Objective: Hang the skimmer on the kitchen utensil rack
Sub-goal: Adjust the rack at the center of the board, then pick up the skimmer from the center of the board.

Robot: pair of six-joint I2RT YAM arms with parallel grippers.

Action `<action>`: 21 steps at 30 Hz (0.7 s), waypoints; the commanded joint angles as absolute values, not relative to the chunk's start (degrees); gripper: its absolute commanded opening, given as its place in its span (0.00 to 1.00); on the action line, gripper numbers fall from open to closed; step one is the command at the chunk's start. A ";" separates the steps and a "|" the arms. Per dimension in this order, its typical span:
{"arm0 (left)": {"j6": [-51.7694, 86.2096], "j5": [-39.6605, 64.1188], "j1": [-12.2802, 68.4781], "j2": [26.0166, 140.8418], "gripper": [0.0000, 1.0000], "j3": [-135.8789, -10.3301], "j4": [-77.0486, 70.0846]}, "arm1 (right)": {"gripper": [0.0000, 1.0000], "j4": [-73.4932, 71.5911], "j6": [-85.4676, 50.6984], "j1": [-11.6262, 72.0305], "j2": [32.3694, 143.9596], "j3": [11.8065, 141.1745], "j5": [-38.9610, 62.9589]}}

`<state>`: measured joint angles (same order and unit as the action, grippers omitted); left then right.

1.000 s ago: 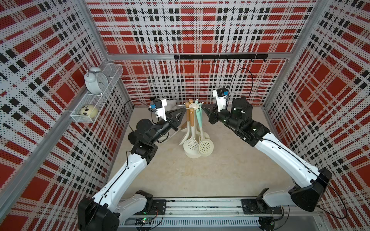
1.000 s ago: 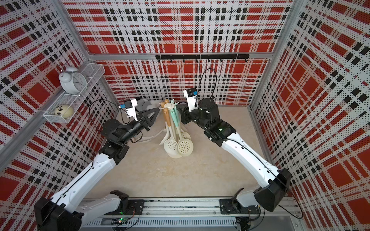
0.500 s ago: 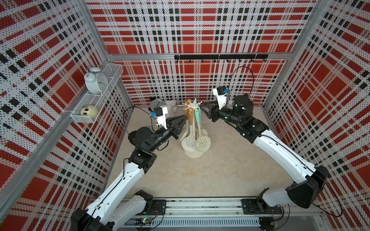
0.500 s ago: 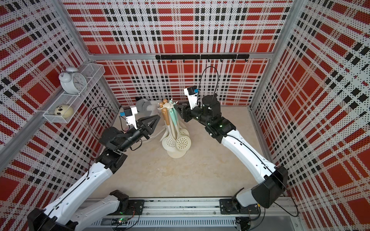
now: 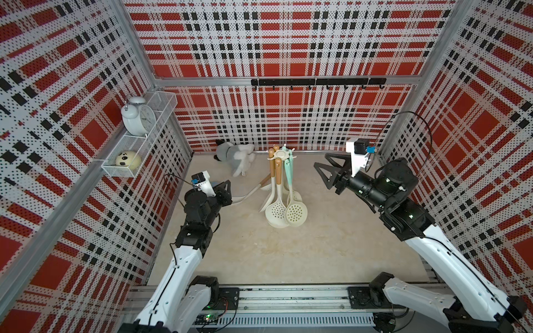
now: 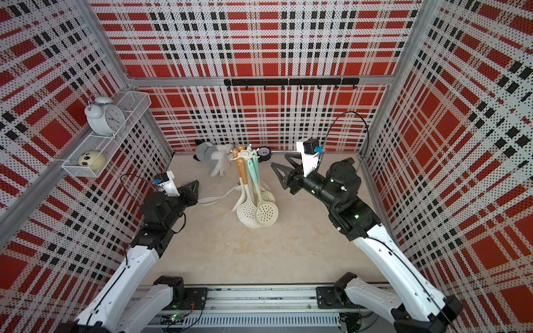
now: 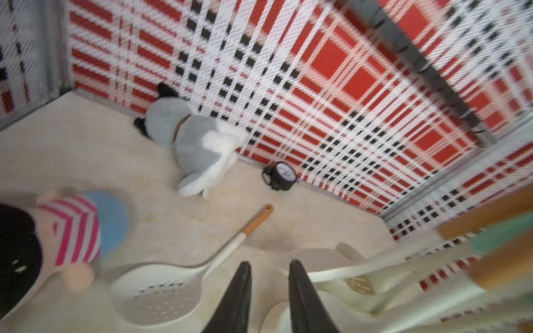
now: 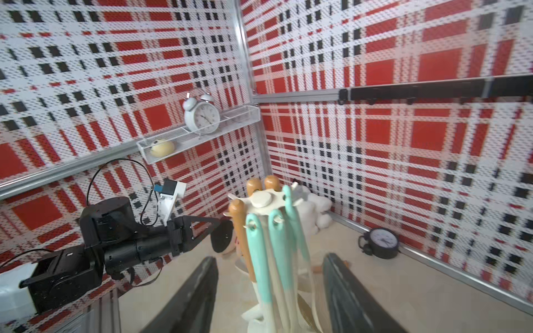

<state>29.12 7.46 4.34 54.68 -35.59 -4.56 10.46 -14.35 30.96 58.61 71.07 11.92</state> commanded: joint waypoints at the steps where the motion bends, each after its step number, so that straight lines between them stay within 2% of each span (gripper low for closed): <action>1: 27.57 7.85 4.65 64.62 0.34 -40.46 -2.72 | 0.64 20.85 -17.46 24.59 61.07 67.86 8.91; 4: 22.80 5.05 6.70 76.16 0.39 -48.21 0.04 | 0.64 20.83 -21.18 17.50 62.98 63.20 19.11; 7: 16.83 4.56 7.29 87.57 0.39 -57.08 5.38 | 0.64 22.15 -22.49 13.91 66.05 61.20 25.70; 17: 2.91 11.77 7.92 115.18 0.43 -83.38 19.69 | 0.64 22.64 -20.68 13.54 69.57 58.78 27.93; 21: -1.80 9.74 11.34 121.68 0.55 -90.20 24.62 | 0.65 22.93 -20.09 13.45 70.47 57.75 27.86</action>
